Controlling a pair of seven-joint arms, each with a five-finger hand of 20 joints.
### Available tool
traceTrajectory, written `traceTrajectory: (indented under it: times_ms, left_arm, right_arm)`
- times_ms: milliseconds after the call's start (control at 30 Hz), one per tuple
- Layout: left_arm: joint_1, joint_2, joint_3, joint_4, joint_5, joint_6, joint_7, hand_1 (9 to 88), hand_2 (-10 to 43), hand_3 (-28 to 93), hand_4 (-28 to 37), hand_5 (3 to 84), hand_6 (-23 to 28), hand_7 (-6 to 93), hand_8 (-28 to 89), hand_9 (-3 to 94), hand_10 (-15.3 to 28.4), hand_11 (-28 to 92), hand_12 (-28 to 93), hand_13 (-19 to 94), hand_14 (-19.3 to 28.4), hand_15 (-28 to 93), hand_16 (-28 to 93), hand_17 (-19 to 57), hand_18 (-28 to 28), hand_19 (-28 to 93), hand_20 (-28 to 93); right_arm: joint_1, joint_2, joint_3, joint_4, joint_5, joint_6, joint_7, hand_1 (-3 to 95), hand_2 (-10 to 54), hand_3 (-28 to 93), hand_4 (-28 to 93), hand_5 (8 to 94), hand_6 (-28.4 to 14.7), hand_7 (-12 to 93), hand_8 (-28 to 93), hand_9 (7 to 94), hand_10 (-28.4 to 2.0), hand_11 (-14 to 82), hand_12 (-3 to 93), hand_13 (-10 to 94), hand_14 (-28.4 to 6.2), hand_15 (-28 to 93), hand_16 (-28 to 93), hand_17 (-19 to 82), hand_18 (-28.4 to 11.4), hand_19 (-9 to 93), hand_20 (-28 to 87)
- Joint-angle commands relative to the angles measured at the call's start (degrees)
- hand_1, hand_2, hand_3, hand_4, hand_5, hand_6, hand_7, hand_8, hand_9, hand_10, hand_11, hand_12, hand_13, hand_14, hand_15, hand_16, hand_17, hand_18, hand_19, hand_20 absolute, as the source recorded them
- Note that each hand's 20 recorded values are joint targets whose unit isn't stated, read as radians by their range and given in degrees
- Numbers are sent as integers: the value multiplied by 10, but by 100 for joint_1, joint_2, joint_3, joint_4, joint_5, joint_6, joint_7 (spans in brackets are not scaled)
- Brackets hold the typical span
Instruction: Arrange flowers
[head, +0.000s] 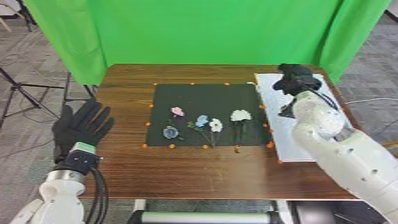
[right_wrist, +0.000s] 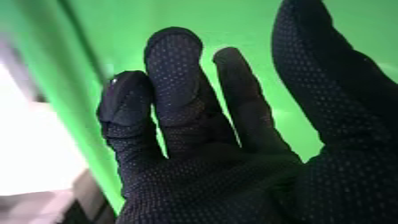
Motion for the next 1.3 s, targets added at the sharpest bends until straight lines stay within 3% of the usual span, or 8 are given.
traceTrajectory:
  times_ms: [33, 367, 467, 567, 667, 900, 1100, 1300]
  left_arm:
    - [-136, 124, 137, 36, 40, -244, 50, 264, 128, 695, -283, 396, 64, 192, -114, 333, 119, 207, 96, 223, 141, 393, -85, -60, 146, 364, 90]
    - [-571, 306, 507, 129, 62, -246, 92, 266, 128, 692, -283, 397, 58, 194, -115, 336, 116, 200, 99, 224, 140, 390, -83, -60, 146, 361, 90]
    - [-843, 479, 680, 235, -129, -143, 156, 266, 127, 694, -283, 397, 59, 193, -115, 337, 116, 199, 100, 219, 137, 383, -83, -60, 146, 360, 90]
    - [-980, 519, 747, 283, 20, -269, 117, 266, 127, 695, -283, 398, 60, 192, -115, 336, 115, 197, 100, 213, 136, 381, -82, -60, 146, 360, 91]
    - [-969, 498, 756, 255, -104, -286, 143, 265, 125, 698, -283, 397, 60, 193, -115, 334, 115, 196, 101, 210, 135, 379, -81, -60, 146, 360, 91]
    - [-1036, 406, 777, 309, 4, -321, -26, 261, 121, 699, -283, 399, 62, 191, -114, 334, 115, 194, 103, 209, 136, 377, -78, -59, 145, 356, 92]
    - [-1082, 441, 839, 318, -26, -333, 17, 260, 121, 698, -283, 398, 62, 189, -112, 334, 115, 194, 103, 210, 138, 378, -77, -59, 146, 356, 92]
    - [-1050, 371, 819, 287, -20, -348, 26, 259, 121, 698, -283, 400, 62, 188, -113, 335, 115, 193, 103, 212, 138, 378, -77, -59, 146, 355, 93]
  right_arm:
    - [1250, -8, -525, 948, 183, -1967, 66, 397, -95, 810, -275, 352, -62, 111, -97, 342, -169, 80, 108, 605, -138, 715, 260, 389, -227, 914, 326]
    - [1362, -421, -688, 2070, 217, -2363, -176, 425, -95, 811, -281, 317, -61, 121, -94, 336, -176, 89, 103, 607, -127, 699, 235, 387, -224, 908, 319]
    - [1678, -472, -1142, 2445, 219, -2523, -377, 439, -95, 802, -282, 340, -38, 142, -108, 369, -156, 97, 102, 619, -120, 685, 229, 390, -223, 909, 320]
    - [1562, -497, -1064, 2432, 428, -2408, -300, 450, -93, 789, -282, 364, -13, 167, -128, 399, -131, 110, 100, 630, -114, 671, 229, 392, -225, 912, 325]
    - [1469, -484, -1140, 2376, 251, -2108, -363, 462, -90, 772, -283, 415, 2, 184, -141, 463, -103, 125, 104, 644, -104, 650, 227, 393, -224, 915, 334]
    - [1247, -426, -1215, 2330, 53, -1849, -330, 577, -94, 692, -283, 664, 15, 232, -48, 782, -73, 66, 258, 741, -48, 524, 377, 416, -207, 916, 384]
    - [924, -222, -1074, 1823, -130, -1297, -378, 616, -95, 663, -283, 760, 26, 295, 1, 904, -63, 80, 366, 784, -47, 532, 395, 429, -204, 920, 393]
    - [75, 71, -496, 255, -394, -1002, -231, 608, -95, 709, -283, 790, 13, 291, 10, 923, -70, 86, 395, 792, -46, 541, 404, 440, -207, 927, 393]
